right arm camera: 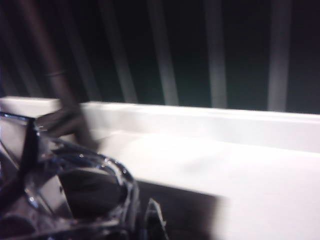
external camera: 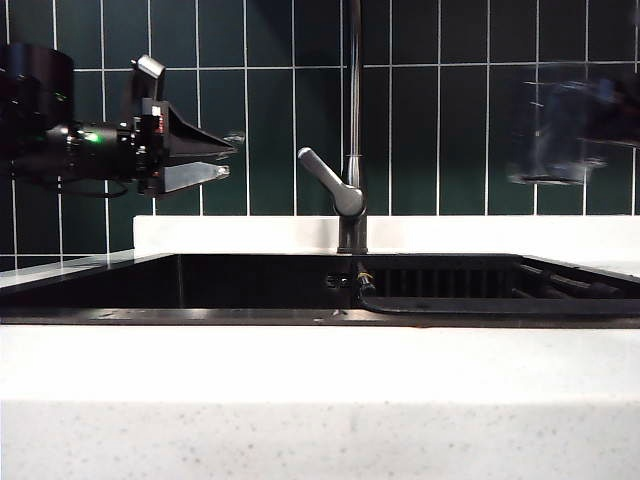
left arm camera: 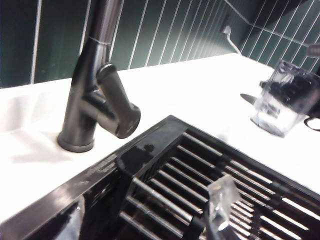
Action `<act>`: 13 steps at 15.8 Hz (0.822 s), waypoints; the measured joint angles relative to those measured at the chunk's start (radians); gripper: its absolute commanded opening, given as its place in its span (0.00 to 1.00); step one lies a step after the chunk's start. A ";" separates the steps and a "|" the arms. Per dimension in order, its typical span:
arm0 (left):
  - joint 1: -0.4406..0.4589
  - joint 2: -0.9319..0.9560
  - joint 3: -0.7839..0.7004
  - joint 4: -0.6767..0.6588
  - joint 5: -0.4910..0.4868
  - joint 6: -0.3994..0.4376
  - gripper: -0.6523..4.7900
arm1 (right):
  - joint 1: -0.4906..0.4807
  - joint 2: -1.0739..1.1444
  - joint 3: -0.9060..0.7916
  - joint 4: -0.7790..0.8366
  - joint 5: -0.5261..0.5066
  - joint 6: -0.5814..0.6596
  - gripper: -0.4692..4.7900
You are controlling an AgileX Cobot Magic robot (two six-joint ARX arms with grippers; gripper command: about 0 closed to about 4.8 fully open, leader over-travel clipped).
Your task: Pick up the mug next to the sink, go to the faucet to get some water, pour the water into the sink, and finally put the mug back to its place.
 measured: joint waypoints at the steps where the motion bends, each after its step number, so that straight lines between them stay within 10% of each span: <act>1: -0.002 0.015 0.029 0.001 0.004 -0.006 0.70 | 0.038 -0.009 0.016 -0.031 0.001 0.000 0.08; 9: -0.019 0.259 0.447 -0.101 0.116 -0.034 0.72 | 0.277 0.021 0.225 -0.225 0.004 -0.003 0.08; 11: -0.051 0.342 0.576 -0.164 0.143 -0.037 0.95 | 0.323 0.063 0.313 -0.293 0.005 -0.004 0.08; 13: -0.073 0.385 0.632 -0.180 0.146 -0.035 0.96 | 0.357 0.098 0.364 -0.318 0.004 -0.003 0.08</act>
